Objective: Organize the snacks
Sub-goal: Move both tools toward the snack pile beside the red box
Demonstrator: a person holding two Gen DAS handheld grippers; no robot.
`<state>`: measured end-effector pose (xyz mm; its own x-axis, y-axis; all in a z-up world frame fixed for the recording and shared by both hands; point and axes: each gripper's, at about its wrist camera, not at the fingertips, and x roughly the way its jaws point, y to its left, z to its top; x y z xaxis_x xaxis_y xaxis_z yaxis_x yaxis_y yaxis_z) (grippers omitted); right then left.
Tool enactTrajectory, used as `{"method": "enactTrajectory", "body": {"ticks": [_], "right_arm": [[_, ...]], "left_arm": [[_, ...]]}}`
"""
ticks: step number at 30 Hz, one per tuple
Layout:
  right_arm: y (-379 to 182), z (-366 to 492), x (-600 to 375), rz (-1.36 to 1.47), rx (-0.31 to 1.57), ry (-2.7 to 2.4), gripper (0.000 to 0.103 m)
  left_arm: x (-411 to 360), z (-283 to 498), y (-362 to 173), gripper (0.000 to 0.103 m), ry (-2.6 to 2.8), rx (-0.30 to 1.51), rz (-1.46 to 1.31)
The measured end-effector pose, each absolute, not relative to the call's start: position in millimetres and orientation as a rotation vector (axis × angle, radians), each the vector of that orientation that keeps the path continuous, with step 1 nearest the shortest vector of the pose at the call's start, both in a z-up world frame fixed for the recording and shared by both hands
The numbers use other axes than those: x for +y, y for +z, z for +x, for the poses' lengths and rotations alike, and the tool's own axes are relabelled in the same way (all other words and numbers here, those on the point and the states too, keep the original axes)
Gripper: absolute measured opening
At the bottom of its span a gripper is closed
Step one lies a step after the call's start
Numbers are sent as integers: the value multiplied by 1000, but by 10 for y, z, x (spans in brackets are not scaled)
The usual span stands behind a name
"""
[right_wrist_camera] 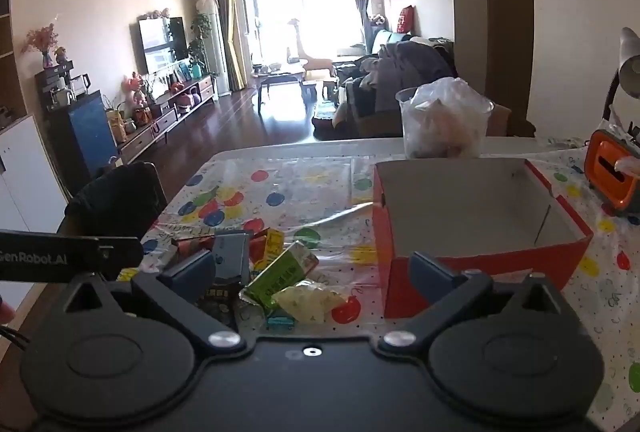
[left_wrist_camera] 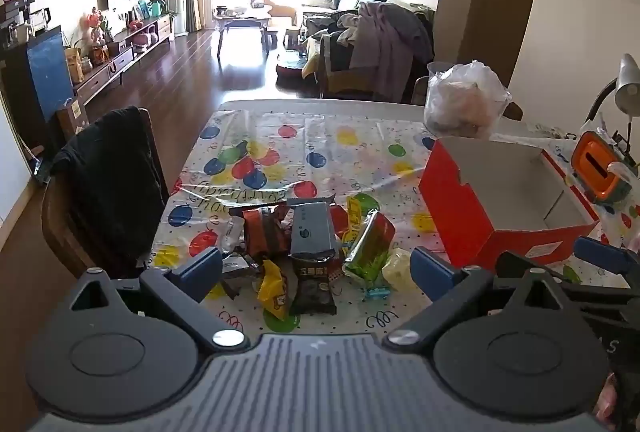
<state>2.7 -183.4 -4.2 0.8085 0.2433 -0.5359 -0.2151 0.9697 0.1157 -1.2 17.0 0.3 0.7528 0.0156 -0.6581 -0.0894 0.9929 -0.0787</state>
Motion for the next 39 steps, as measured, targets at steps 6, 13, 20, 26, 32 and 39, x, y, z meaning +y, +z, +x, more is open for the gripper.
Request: {"method": "enactTrajectory", "body": {"ticks": [6,13,20,26,32,39], "right_arm": [[-46,55,-1838,54,598,234,103],[-48,48,-1850,47,611,204,103],[-18,4,-1858,49,599,207,103],[-3,-25,-1851,43,592,199,103],[15,-65,-1844,39,583,193,103],[20,-102,-1848,43,593,181,103]], "left_arm": [[182,18,20,101,49,727,-112],[166,7,52,101,29,715,-106],[152,-17,69,101,29,698,-103],[155,-32,64,101,25,705,-110],[157,-47,61,101,24,704,-109],[162,-109,49,101,16,712,-114]]}}
